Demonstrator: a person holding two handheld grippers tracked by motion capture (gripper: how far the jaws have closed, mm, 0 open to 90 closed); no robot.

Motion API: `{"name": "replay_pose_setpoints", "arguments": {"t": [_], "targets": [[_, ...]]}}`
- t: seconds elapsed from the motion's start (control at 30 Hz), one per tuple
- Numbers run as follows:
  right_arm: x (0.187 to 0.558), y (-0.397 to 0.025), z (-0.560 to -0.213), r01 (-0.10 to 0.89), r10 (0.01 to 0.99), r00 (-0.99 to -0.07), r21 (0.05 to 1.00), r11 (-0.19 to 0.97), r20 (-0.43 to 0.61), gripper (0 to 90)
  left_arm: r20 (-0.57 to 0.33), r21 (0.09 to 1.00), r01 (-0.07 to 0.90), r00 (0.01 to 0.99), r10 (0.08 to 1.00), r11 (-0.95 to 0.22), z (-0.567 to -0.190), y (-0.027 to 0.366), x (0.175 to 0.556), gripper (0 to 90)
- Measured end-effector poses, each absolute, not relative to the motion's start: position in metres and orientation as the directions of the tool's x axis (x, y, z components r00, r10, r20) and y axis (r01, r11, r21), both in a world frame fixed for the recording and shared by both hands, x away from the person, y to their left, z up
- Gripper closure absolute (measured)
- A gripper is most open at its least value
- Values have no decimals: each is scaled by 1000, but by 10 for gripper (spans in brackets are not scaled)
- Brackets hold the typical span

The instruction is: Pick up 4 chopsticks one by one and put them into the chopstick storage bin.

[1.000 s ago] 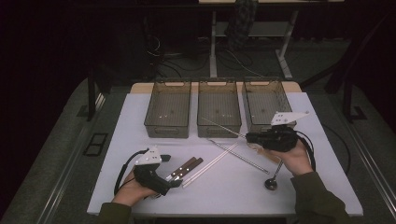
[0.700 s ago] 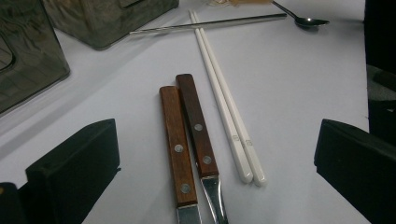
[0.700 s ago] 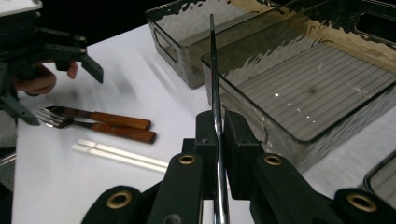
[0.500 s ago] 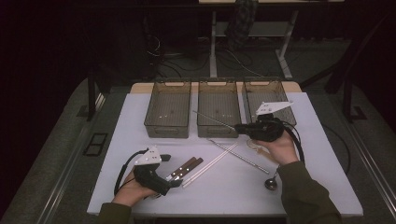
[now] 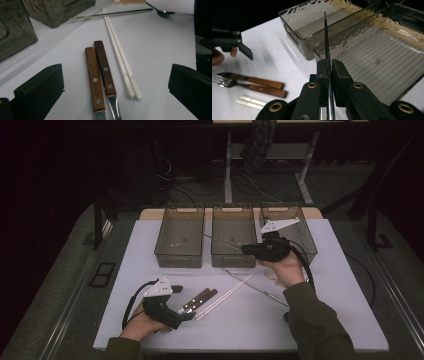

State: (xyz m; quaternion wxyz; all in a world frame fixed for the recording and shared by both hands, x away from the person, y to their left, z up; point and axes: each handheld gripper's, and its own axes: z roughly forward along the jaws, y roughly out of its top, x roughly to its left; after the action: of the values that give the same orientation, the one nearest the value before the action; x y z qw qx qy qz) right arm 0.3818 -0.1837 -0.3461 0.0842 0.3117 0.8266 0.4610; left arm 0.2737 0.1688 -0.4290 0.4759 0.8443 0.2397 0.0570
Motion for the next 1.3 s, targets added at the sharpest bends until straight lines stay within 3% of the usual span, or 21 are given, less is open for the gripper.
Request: {"name": "replay_pose_setpoints", "arguments": {"t": [1.3], "targets": [[447,-92,-335,486,665,-739,772,409,113,847,-144,843,345,883,446,-412,-427,169,273,0]]}}
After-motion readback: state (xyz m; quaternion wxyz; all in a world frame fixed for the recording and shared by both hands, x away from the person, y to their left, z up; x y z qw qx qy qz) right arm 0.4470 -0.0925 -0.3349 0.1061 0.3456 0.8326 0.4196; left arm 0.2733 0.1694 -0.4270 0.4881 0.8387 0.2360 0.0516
